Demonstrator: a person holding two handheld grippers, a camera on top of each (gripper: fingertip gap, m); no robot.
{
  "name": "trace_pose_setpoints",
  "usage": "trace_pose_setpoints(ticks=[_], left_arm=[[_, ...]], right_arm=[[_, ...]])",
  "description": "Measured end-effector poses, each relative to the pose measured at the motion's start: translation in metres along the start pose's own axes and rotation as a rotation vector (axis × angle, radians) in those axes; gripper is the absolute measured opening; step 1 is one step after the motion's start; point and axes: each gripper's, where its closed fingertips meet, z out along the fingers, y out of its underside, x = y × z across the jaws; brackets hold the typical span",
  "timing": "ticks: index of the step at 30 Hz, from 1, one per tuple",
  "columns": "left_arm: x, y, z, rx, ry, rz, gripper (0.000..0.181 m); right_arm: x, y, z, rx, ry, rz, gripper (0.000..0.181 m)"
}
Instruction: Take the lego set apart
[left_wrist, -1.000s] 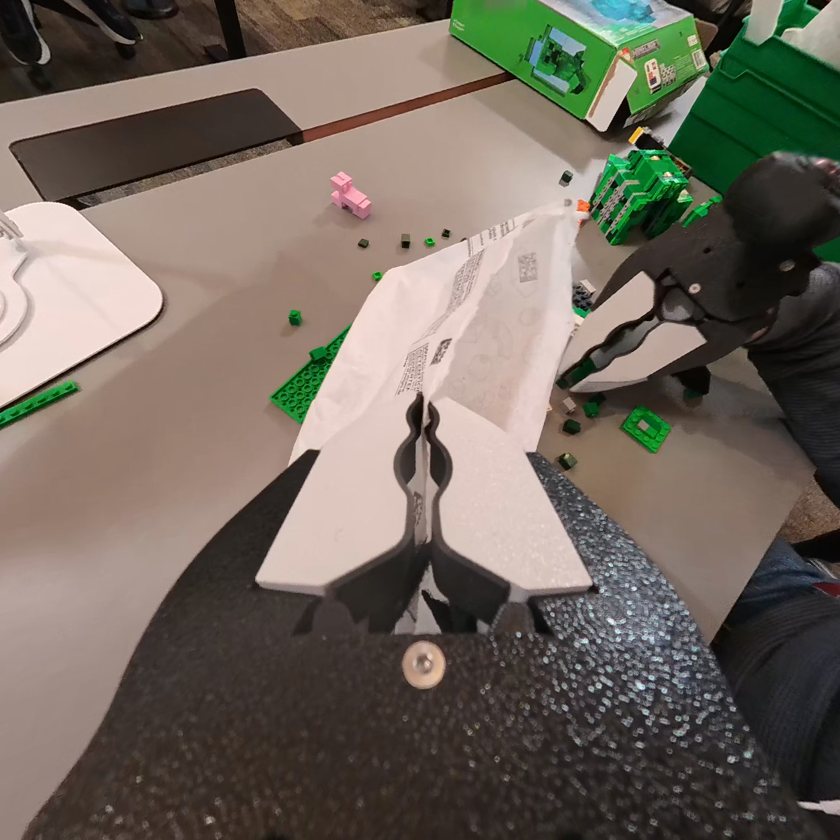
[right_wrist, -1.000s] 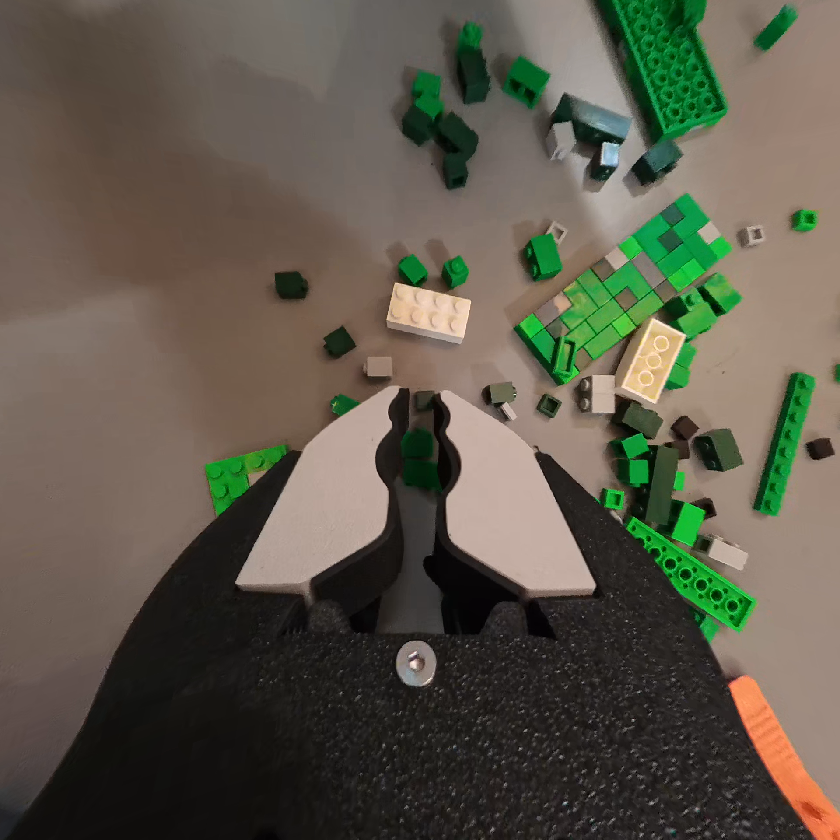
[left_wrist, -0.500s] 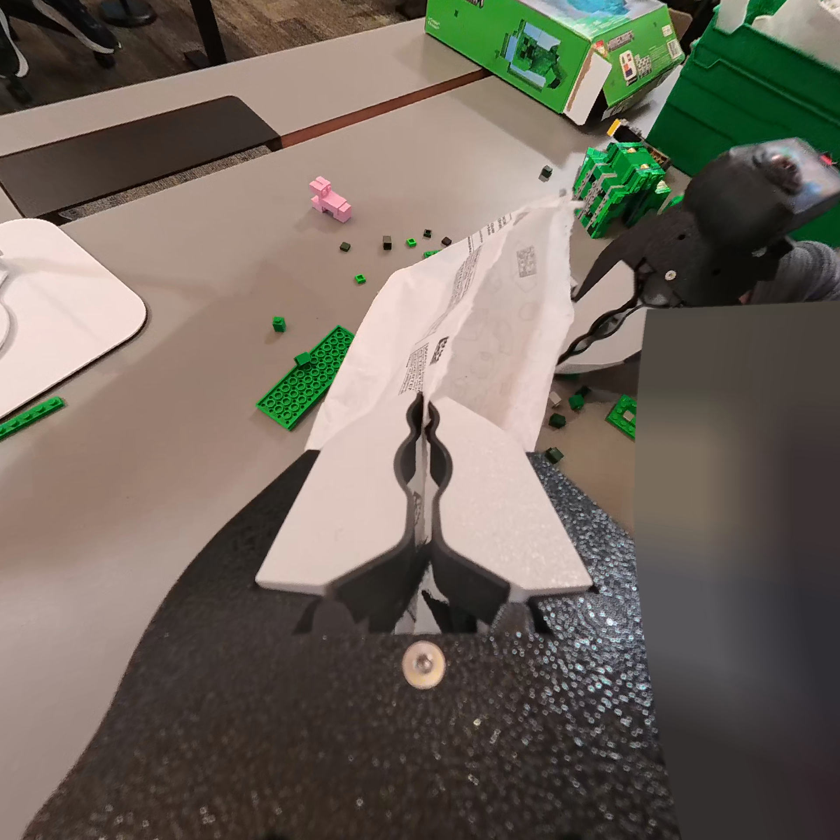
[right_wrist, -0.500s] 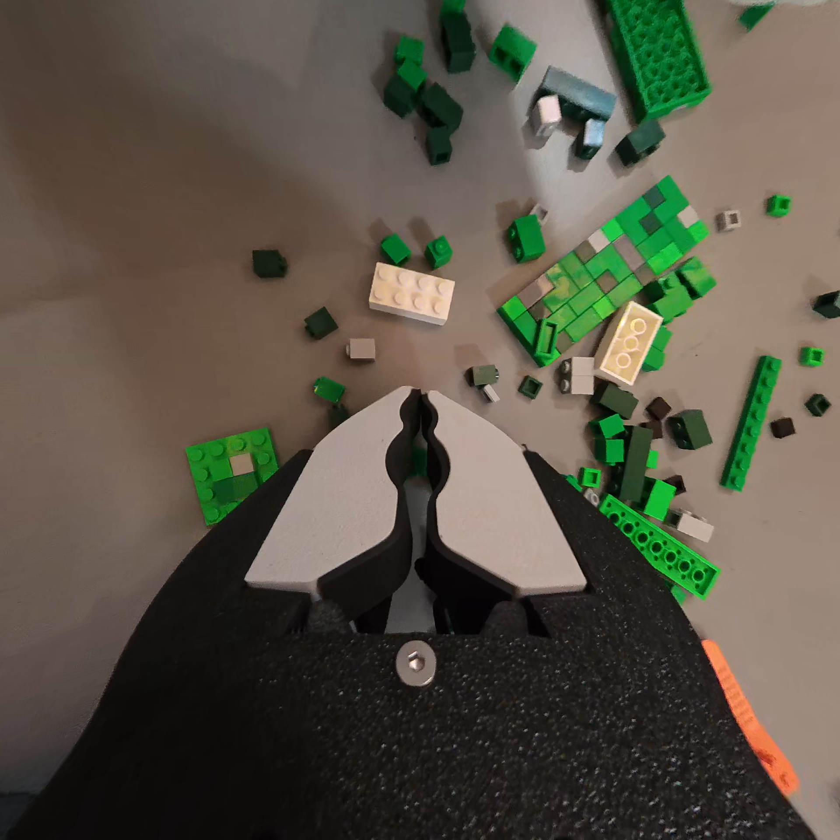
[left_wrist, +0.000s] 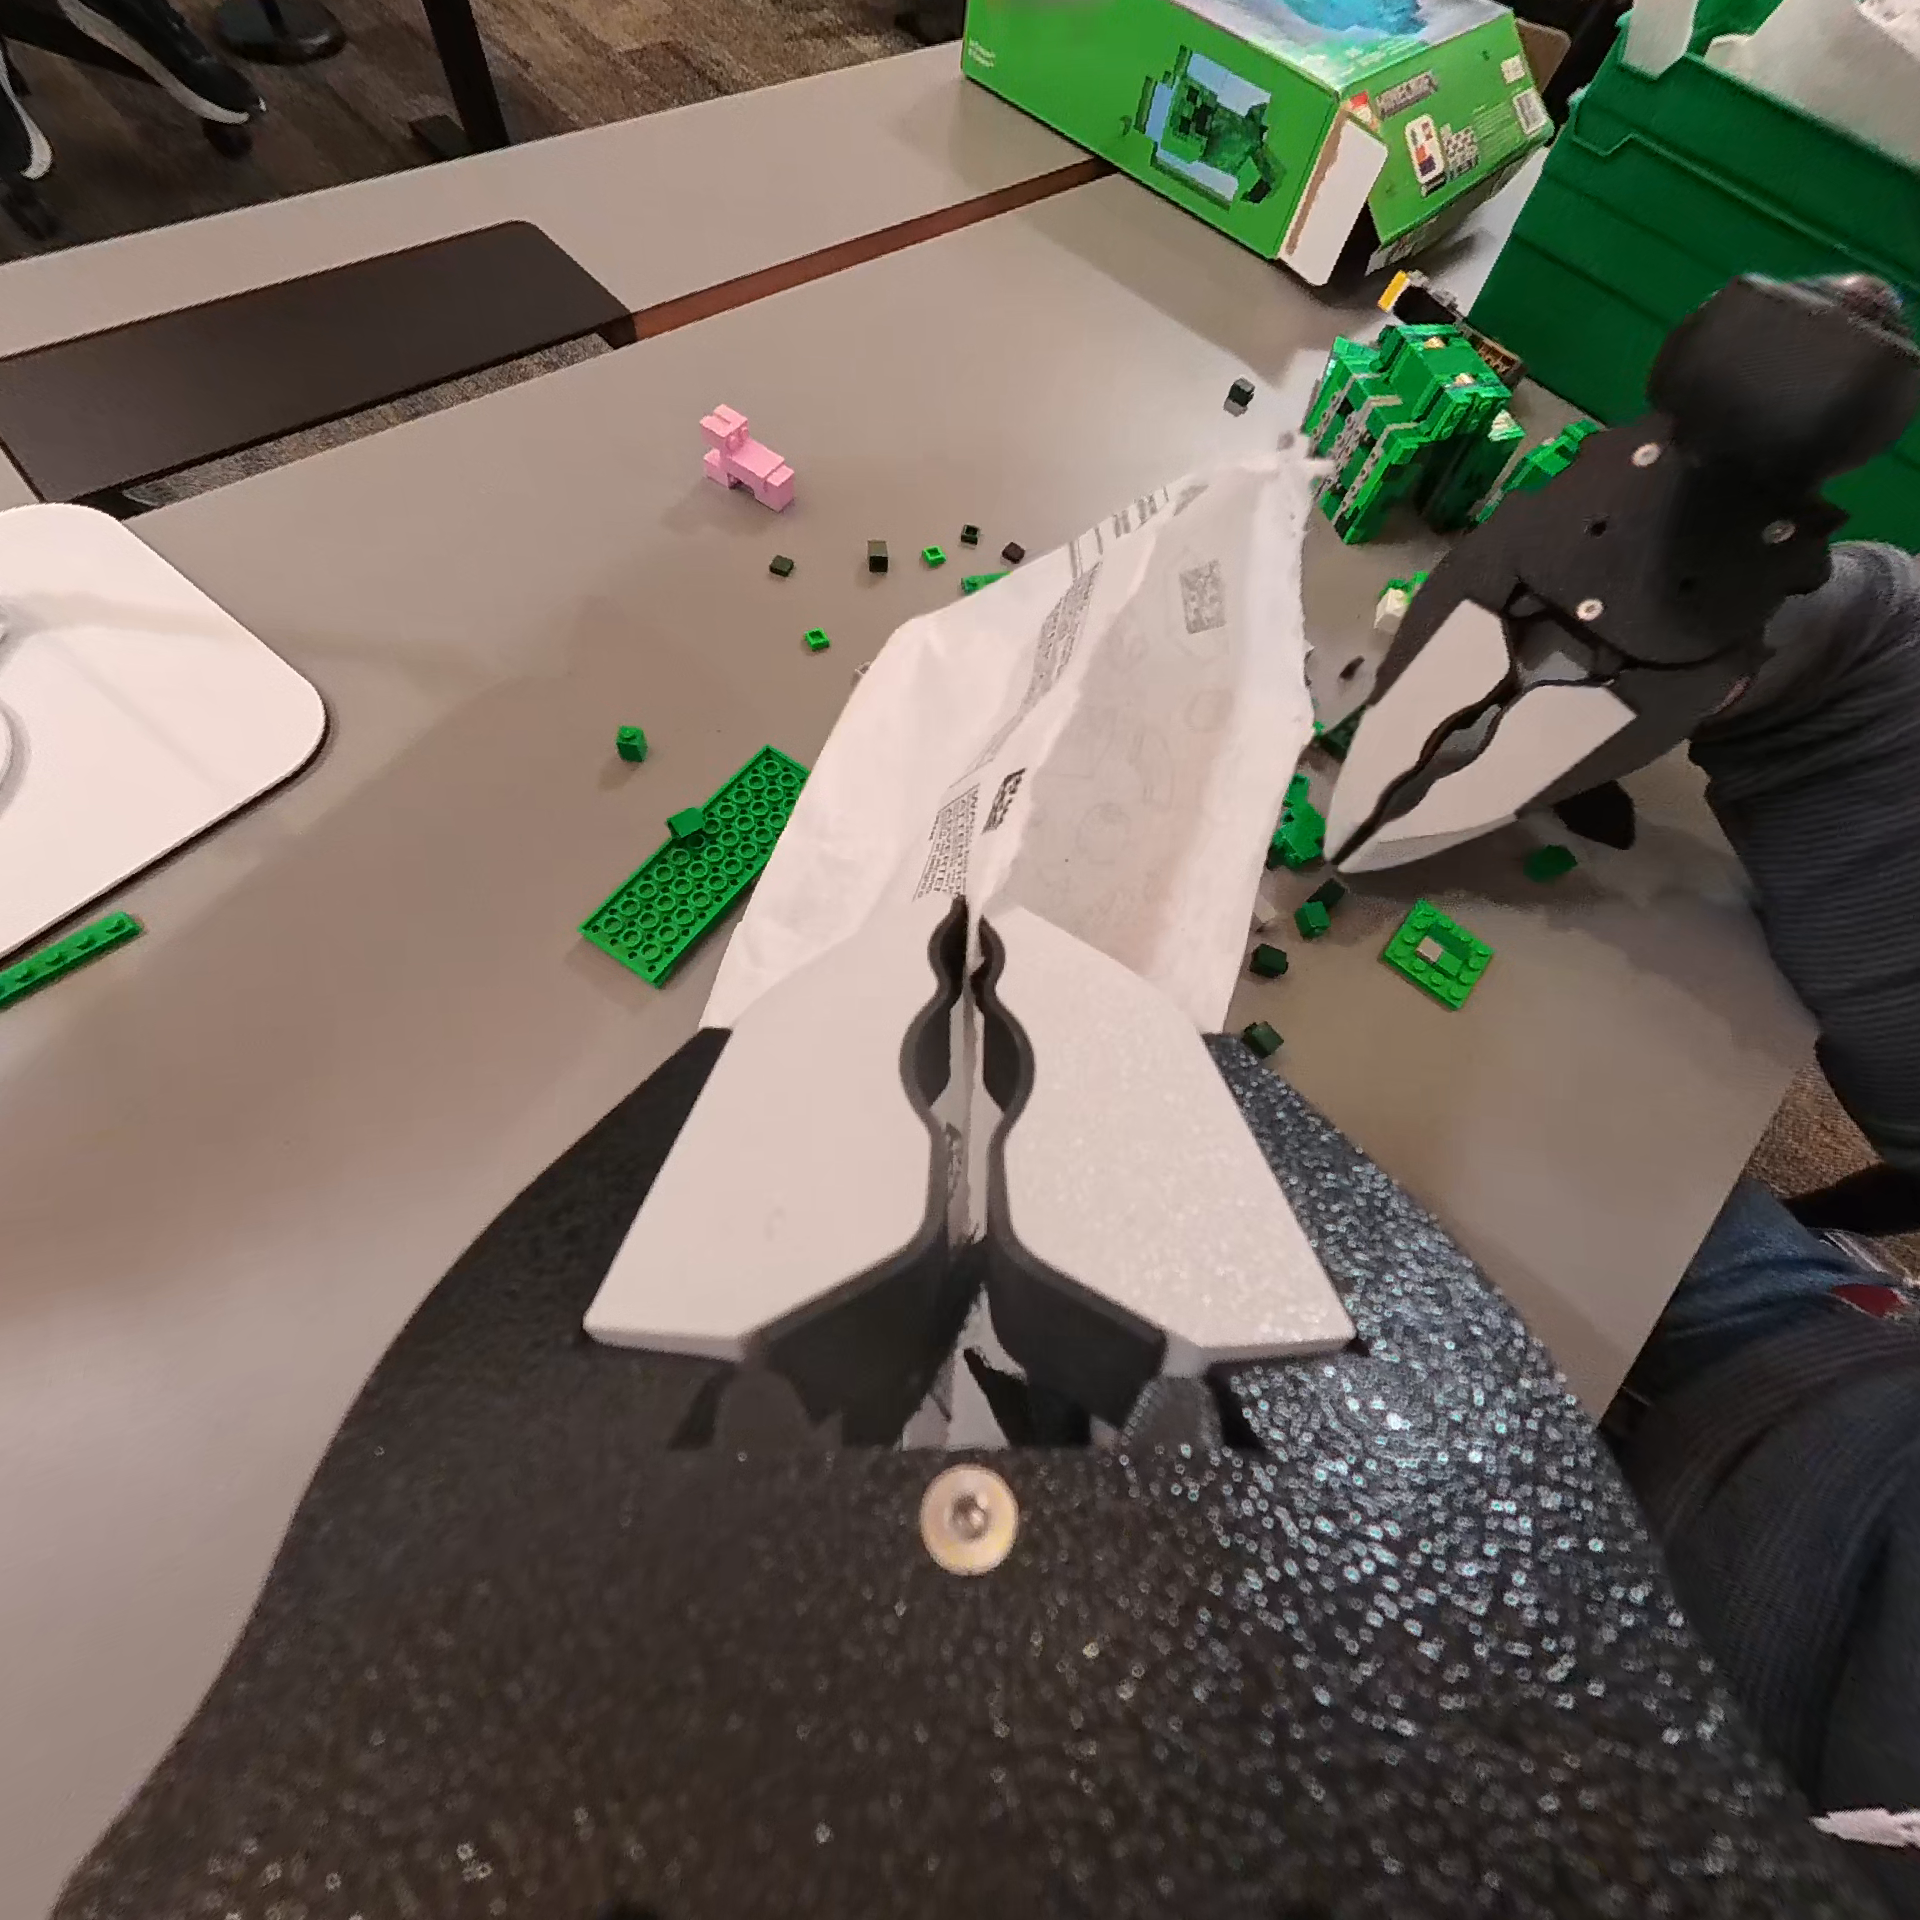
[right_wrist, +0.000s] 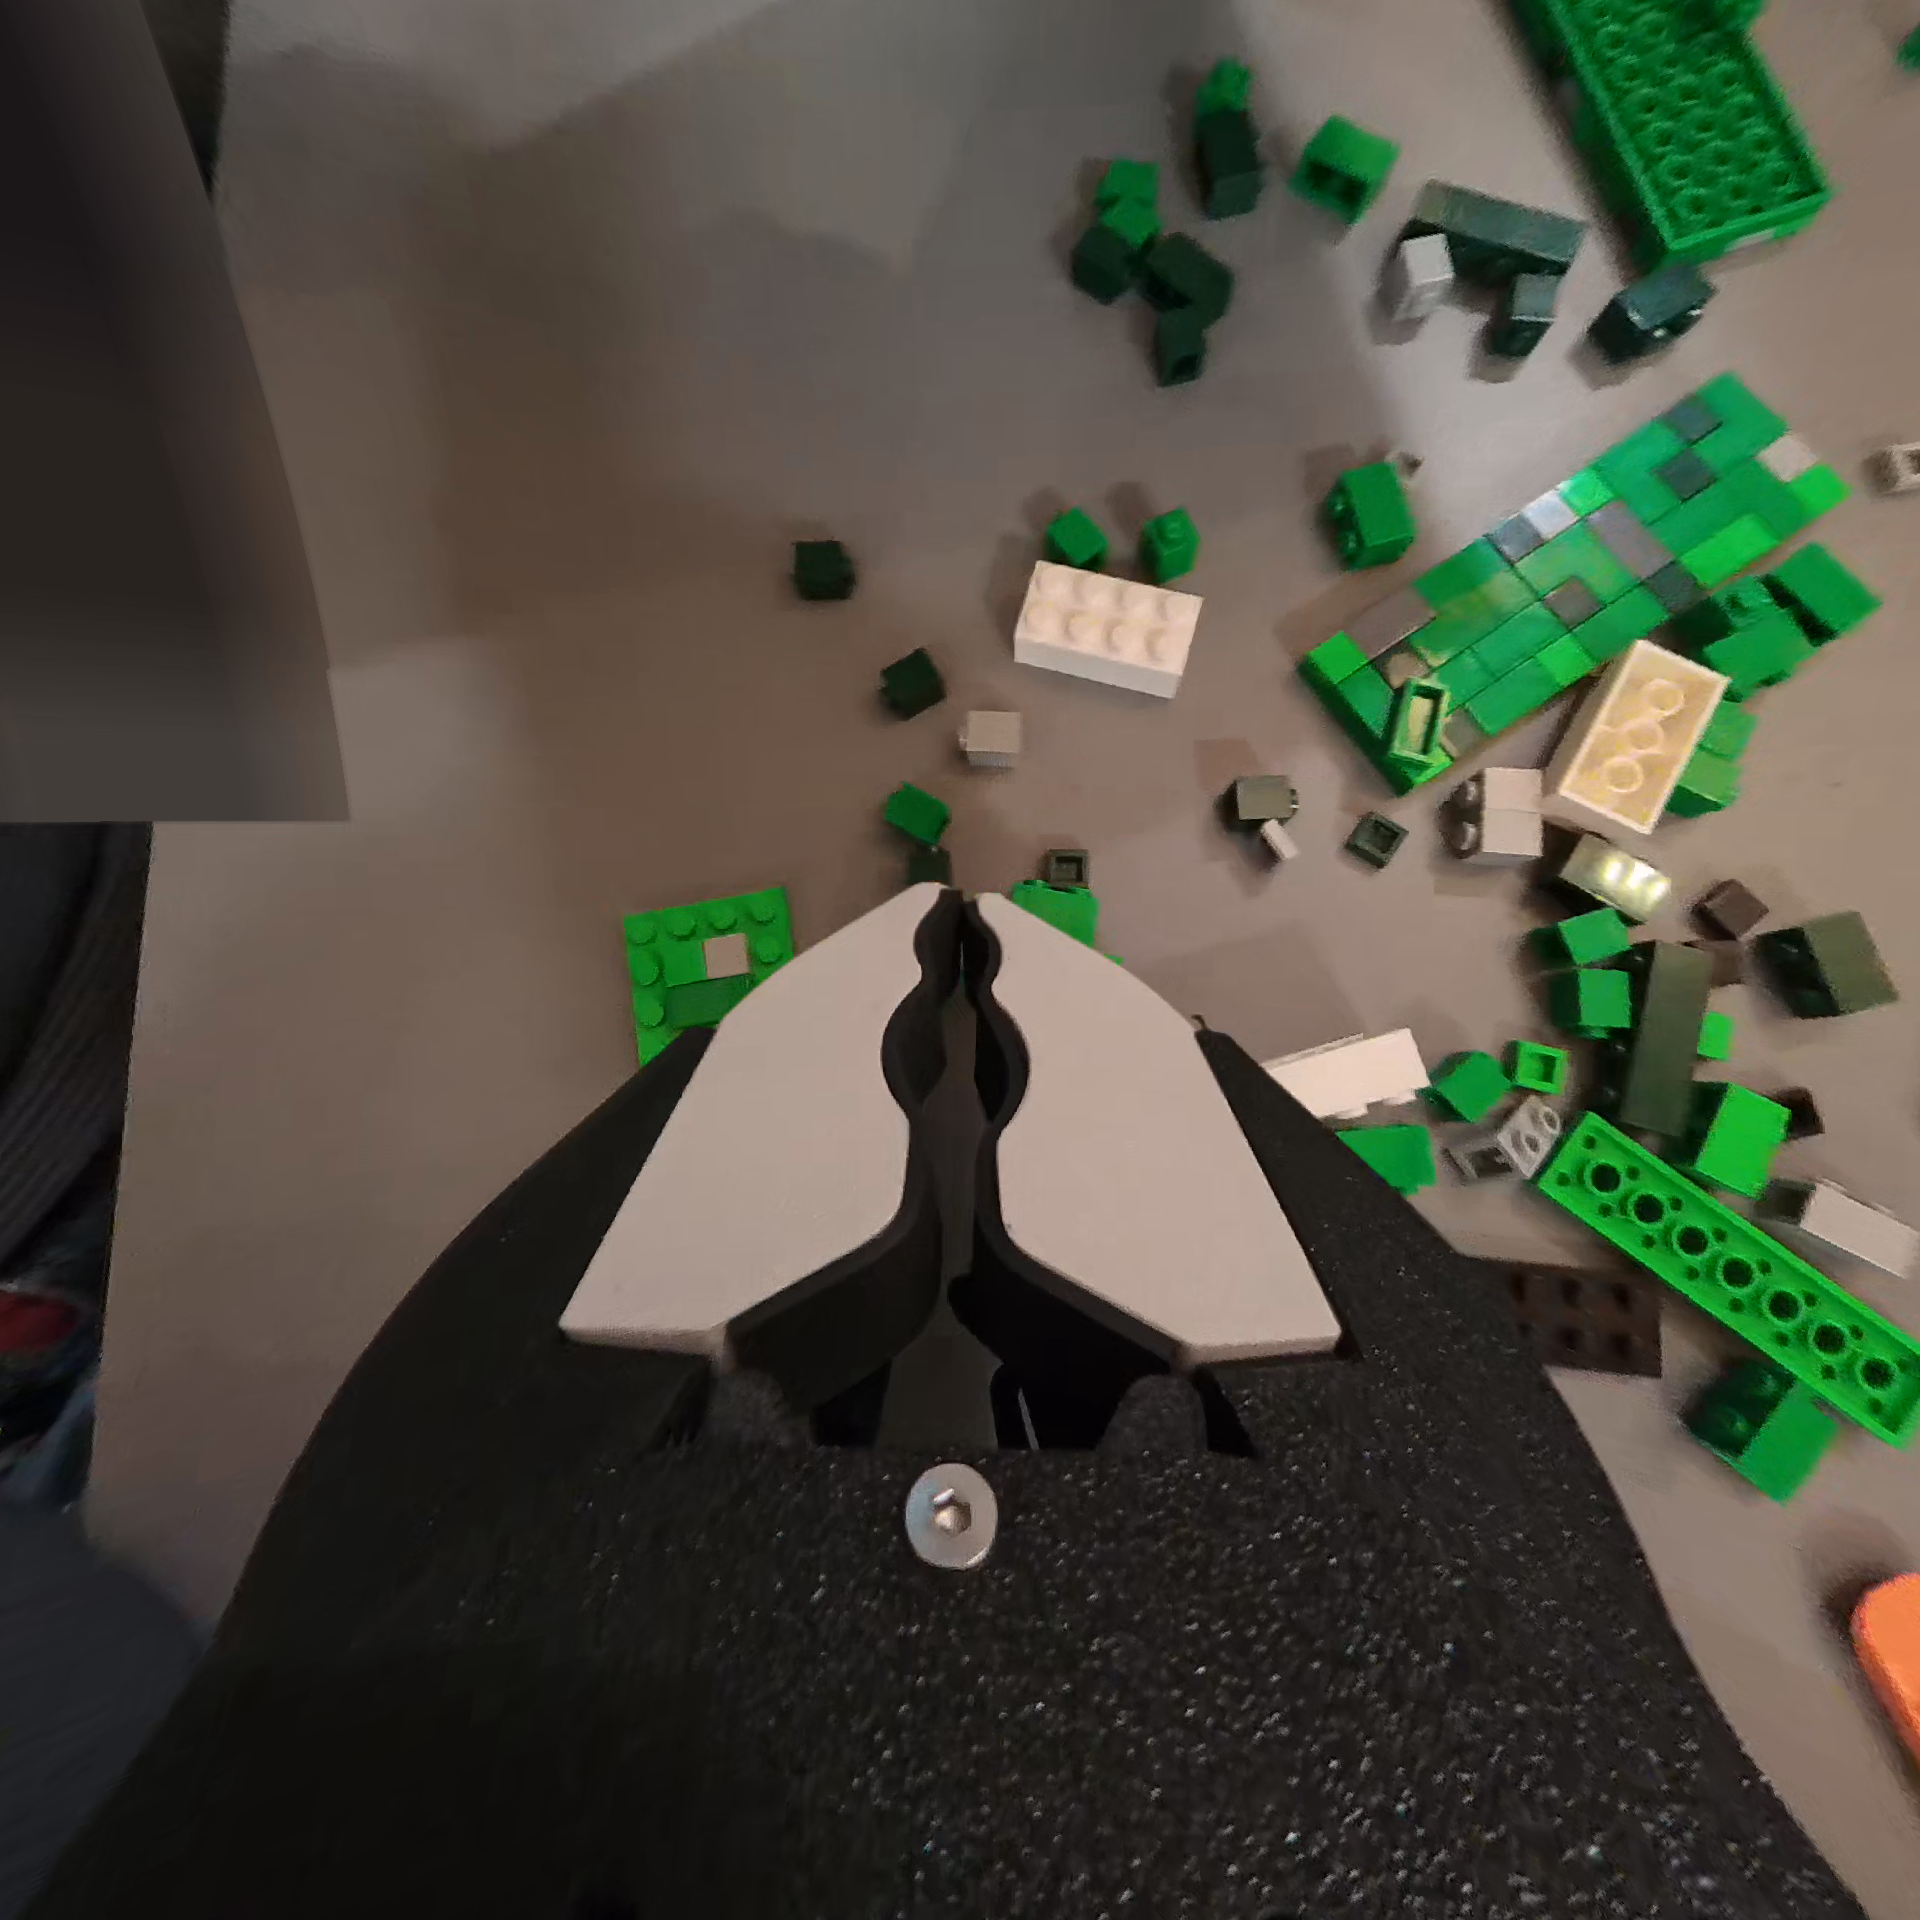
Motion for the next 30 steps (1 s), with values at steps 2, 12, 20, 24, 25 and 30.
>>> trace_pose_setpoints(ticks=[2, 12, 20, 24, 25, 30], left_arm=[[0.0, 0.0, 0.001, -0.002, 0.001, 0.001, 0.0], [0.001, 0.002, 0.004, -0.016, 0.003, 0.002, 0.0], [0.002, 0.003, 0.006, -0.024, 0.004, 0.006, 0.0], [0.002, 0.003, 0.006, -0.023, 0.003, 0.006, 0.0], [0.002, 0.003, 0.006, -0.023, 0.004, 0.006, 0.0], [0.002, 0.003, 0.006, -0.027, 0.005, 0.008, 0.0]], right_arm=[[0.001, 0.004, 0.002, -0.032, 0.016, -0.006, 0.0], [0.012, 0.004, 0.001, -0.026, 0.09, -0.016, 0.01], [0.004, 0.003, 0.008, -0.037, 0.041, -0.025, 0.004], [0.016, 0.002, 0.009, -0.046, 0.12, -0.035, 0.008], [0.018, 0.002, 0.009, -0.047, 0.133, -0.037, 0.009], [0.029, 0.001, 0.007, -0.054, 0.215, -0.059, 0.015]])
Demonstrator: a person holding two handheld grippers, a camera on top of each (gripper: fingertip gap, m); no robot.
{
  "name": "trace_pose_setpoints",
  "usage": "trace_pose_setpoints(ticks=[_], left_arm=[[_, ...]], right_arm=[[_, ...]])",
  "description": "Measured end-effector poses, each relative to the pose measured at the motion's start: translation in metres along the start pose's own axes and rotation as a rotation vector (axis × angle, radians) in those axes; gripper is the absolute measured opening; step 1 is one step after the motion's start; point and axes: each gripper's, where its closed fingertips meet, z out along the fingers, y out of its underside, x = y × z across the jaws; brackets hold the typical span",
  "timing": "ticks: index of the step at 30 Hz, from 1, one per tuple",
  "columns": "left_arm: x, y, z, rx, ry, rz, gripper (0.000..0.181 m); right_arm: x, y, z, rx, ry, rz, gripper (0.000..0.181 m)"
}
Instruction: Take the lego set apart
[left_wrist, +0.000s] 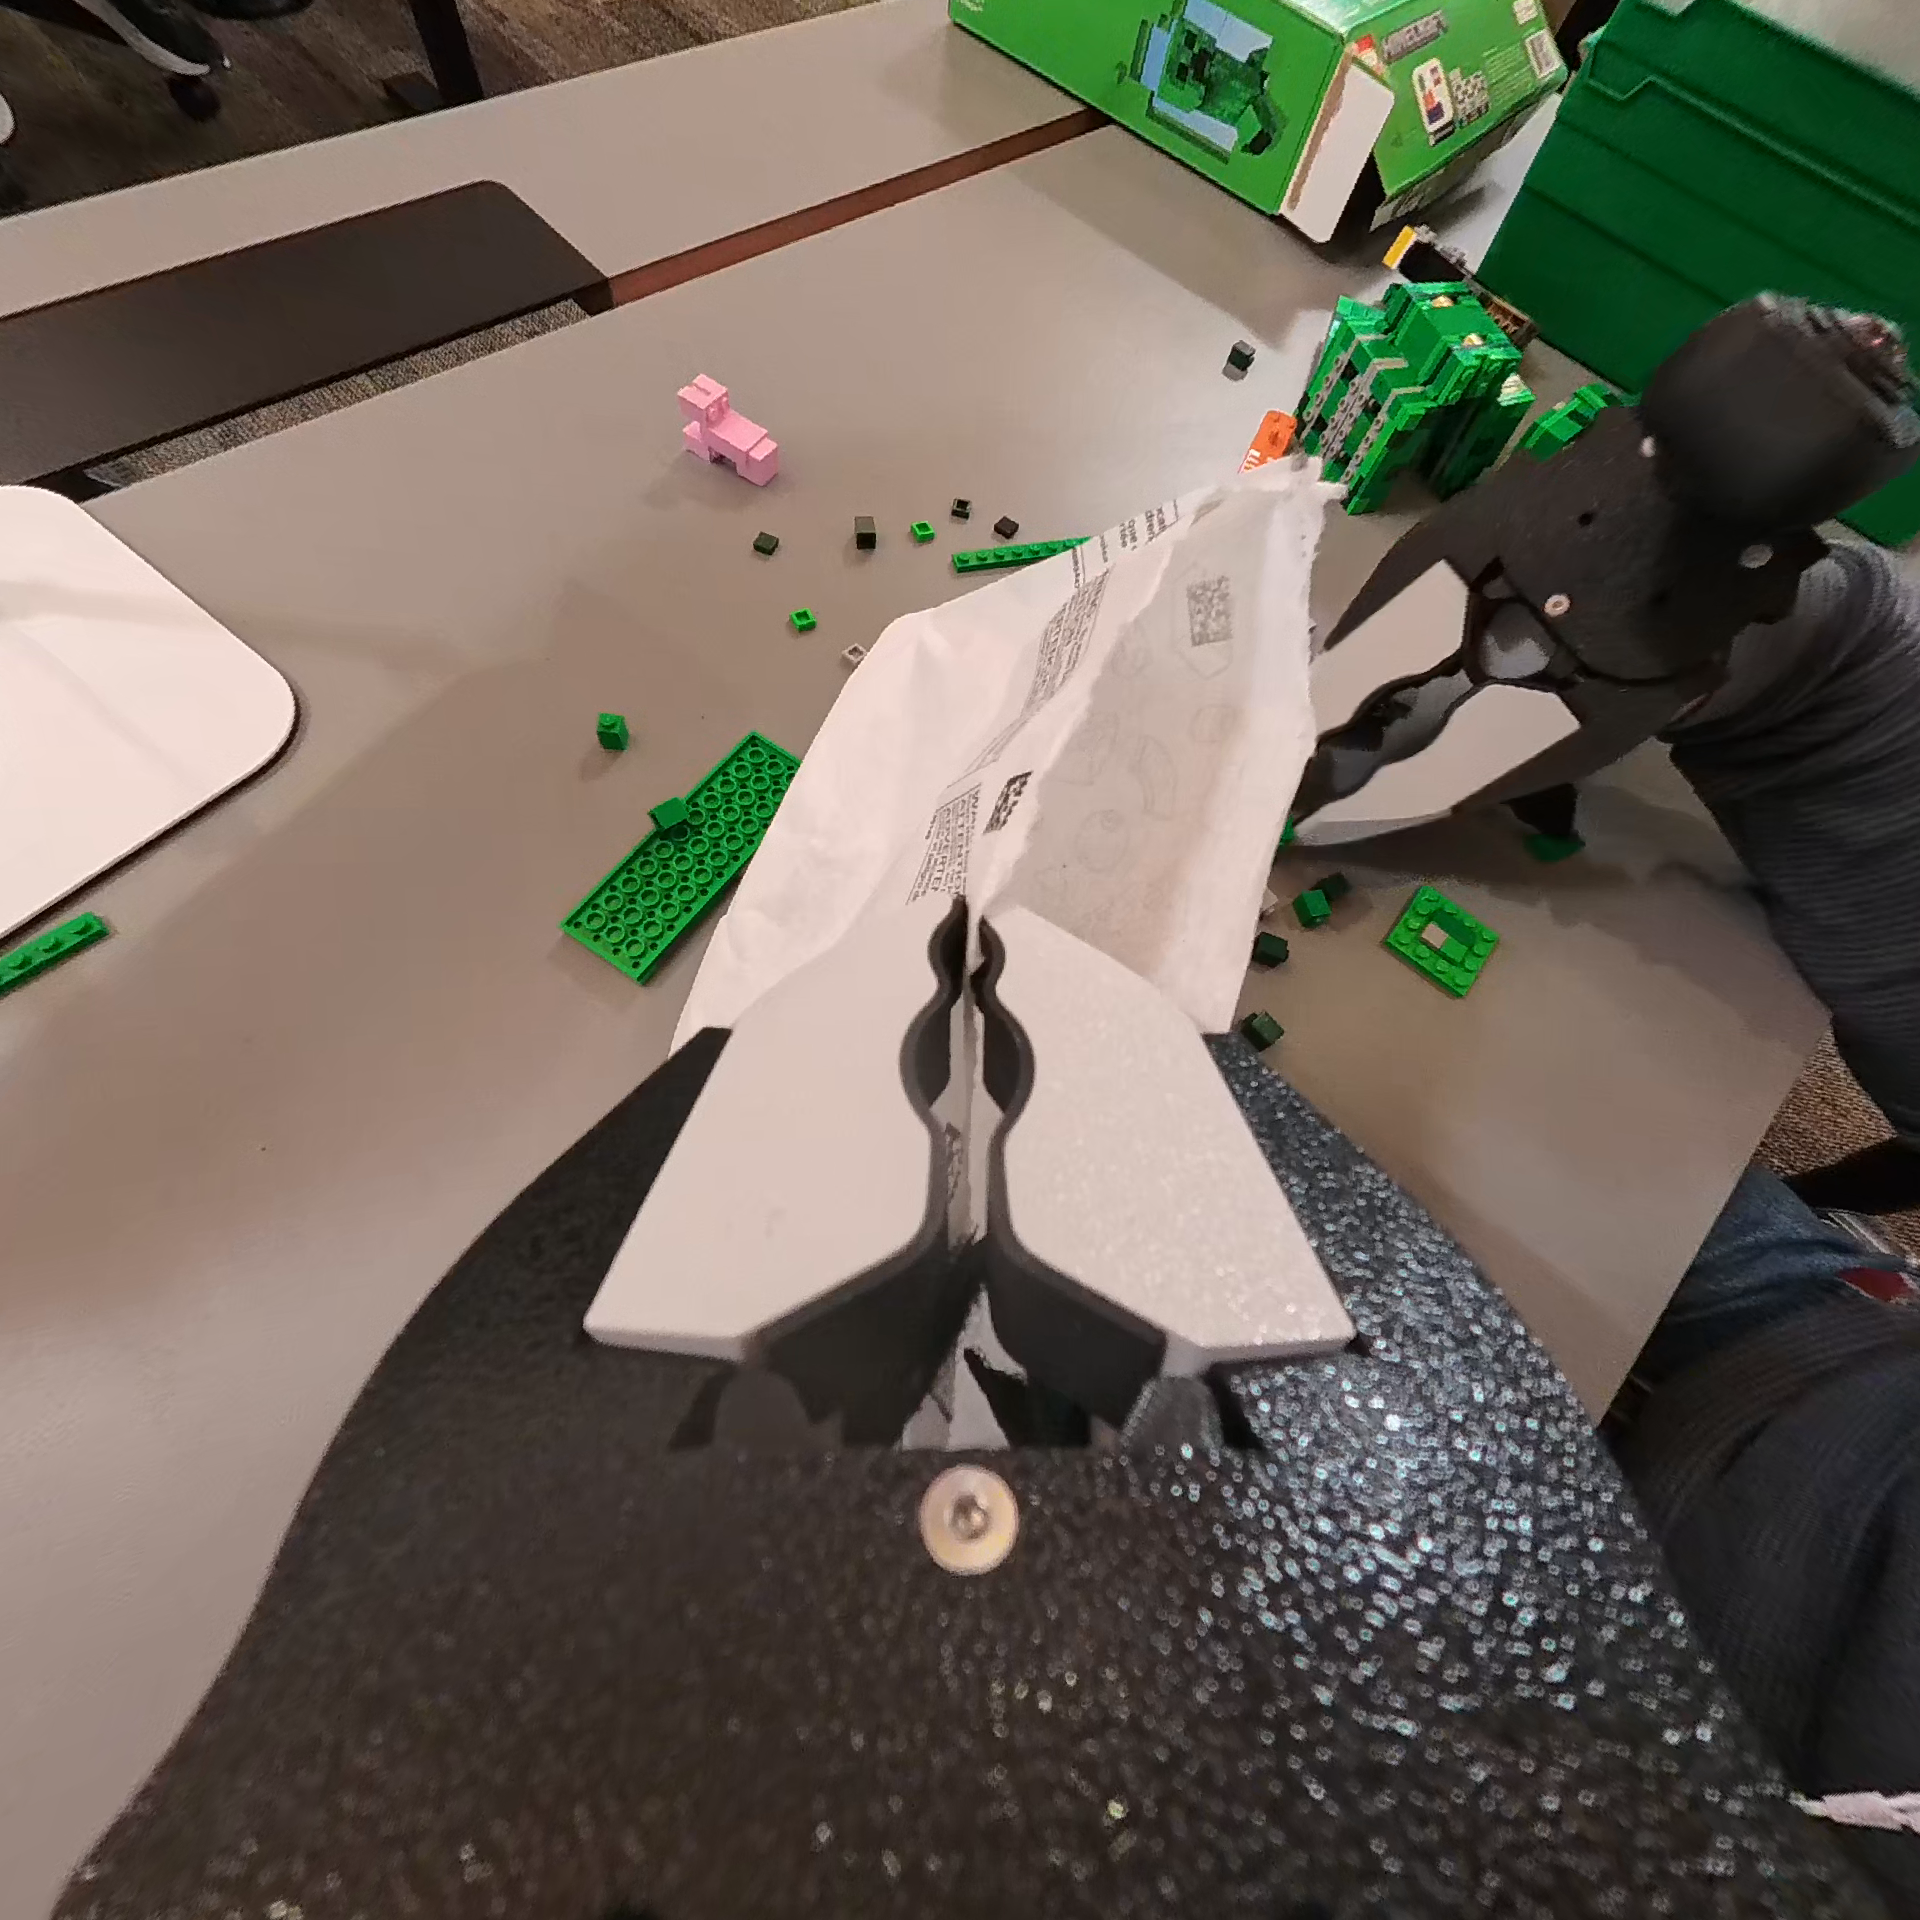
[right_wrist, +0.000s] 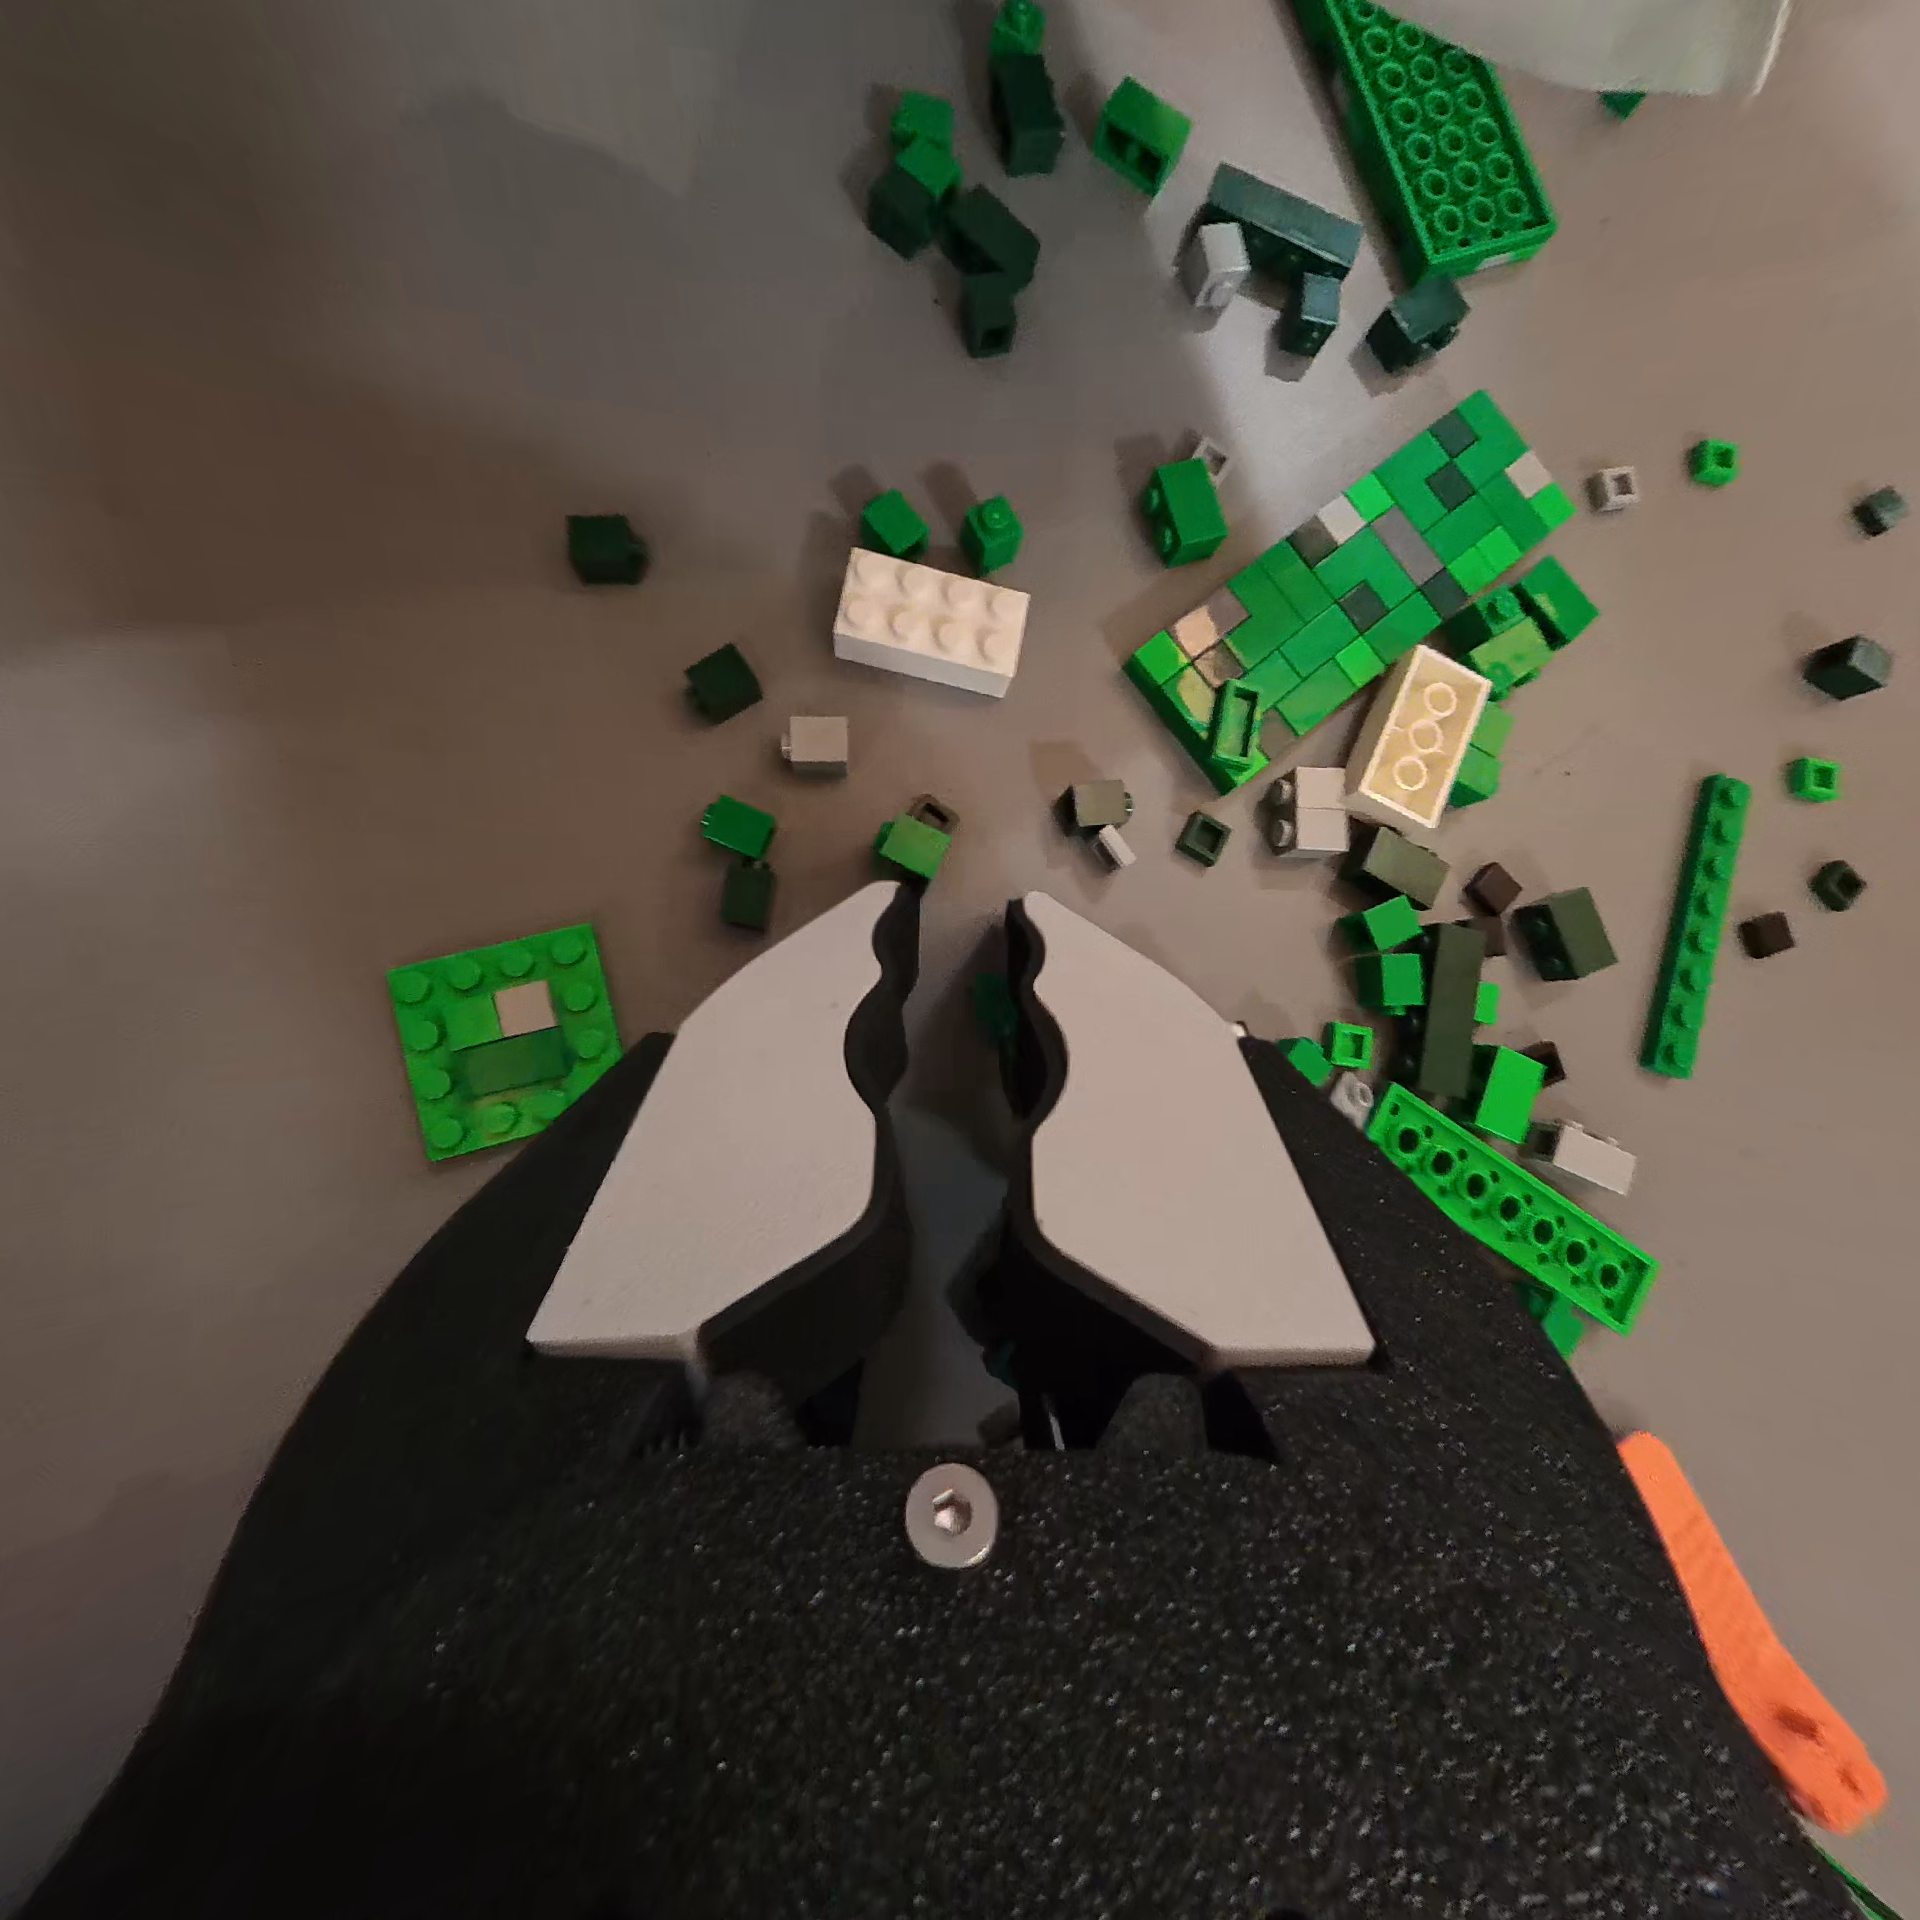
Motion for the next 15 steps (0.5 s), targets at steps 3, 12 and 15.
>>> trace_pose_setpoints(ticks=[3, 12, 15], left_arm=[[0.0, 0.0, 0.0, 0.0, 0.0, 0.001, 0.0], [0.001, 0.0, -0.001, 0.001, 0.001, 0.002, 0.0], [0.001, 0.0, -0.001, 0.0, 0.002, 0.002, 0.0]], right_arm=[[0.007, -0.005, -0.003, 0.026, 0.053, -0.009, 0.012], [0.003, -0.028, -0.008, 0.145, 0.061, -0.049, 0.009], [-0.019, -0.04, -0.003, 0.184, -0.059, -0.071, 0.008]])
